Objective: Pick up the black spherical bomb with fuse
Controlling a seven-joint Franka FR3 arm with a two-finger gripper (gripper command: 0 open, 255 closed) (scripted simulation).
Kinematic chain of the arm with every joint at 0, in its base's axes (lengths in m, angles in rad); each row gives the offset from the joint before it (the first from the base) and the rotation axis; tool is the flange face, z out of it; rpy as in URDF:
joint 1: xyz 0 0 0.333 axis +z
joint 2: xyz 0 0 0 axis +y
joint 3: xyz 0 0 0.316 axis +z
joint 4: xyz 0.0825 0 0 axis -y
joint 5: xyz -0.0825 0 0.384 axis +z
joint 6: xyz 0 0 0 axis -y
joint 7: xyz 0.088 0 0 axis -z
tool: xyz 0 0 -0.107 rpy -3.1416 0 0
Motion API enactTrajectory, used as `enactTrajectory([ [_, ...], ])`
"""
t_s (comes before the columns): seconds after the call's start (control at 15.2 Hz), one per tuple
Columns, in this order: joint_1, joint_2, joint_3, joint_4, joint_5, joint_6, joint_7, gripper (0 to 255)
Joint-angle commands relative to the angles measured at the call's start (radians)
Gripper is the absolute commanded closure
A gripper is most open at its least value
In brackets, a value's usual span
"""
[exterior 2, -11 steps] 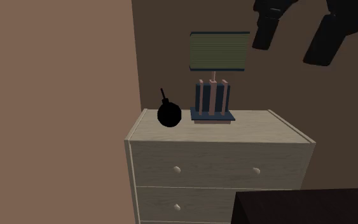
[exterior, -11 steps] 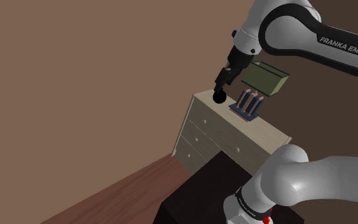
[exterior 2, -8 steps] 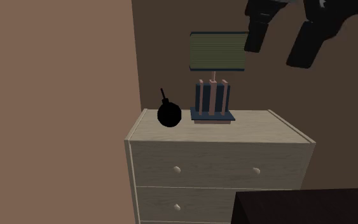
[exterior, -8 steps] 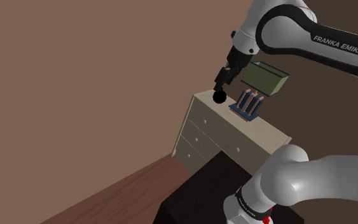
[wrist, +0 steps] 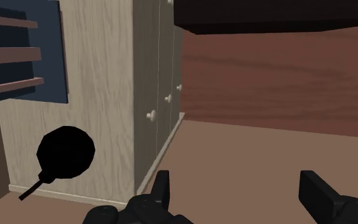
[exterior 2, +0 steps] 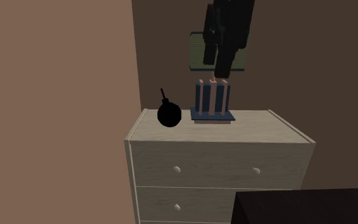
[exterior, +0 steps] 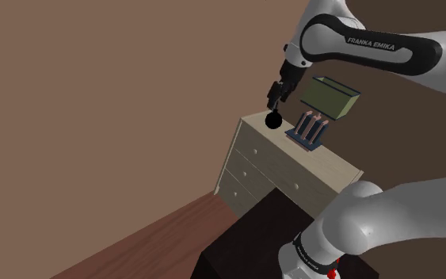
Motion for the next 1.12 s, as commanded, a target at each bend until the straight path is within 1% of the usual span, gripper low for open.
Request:
enactTrajectory([
  [0.0, -0.014, 0.050, -0.036, 0.020, -0.010, 0.022, -0.031, 0],
  [0.26, -0.034, 0.173, -0.104, 0.093, -0.012, 0.054, -0.091, 0],
  [0.53, -0.054, 0.305, -0.169, 0.183, 0.002, 0.078, -0.157, 0],
  [0.79, -0.078, 0.447, -0.227, 0.289, 0.037, 0.091, -0.228, 0],
  [1.06, -0.113, 0.600, -0.274, 0.413, 0.090, 0.091, -0.303, 0],
])
